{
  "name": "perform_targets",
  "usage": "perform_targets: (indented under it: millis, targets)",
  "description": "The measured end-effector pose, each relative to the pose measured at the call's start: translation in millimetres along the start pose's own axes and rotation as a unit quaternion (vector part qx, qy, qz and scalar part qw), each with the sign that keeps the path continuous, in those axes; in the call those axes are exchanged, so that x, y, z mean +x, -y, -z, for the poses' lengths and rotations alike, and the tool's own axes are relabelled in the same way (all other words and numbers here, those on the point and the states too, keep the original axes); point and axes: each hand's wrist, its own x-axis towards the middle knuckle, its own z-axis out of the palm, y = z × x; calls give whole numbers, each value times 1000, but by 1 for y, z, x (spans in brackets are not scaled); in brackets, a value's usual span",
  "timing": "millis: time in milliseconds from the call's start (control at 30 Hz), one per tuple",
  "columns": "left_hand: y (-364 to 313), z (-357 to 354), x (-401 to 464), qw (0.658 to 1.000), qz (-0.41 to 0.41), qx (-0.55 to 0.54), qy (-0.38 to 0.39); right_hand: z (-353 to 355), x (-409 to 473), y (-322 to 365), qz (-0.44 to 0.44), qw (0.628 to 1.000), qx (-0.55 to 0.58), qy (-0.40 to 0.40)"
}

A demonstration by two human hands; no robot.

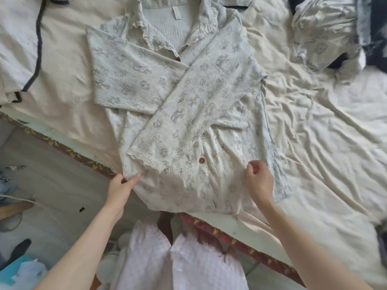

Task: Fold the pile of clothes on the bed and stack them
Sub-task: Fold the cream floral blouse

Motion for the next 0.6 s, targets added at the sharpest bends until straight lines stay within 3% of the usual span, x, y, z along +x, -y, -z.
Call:
perform_targets:
  millis: [133,333,600]
  targets:
    - [21,-3,-28,1000,4,-17,3,34,31,-39,21,992,-108,-66]
    - [54,-23,-61,998,35,-30,-41,51,65,-69,31,992,-98,72]
    - [62,-29,-90,982,35,-147,-113,63,82,-72,-14,991,-66,119]
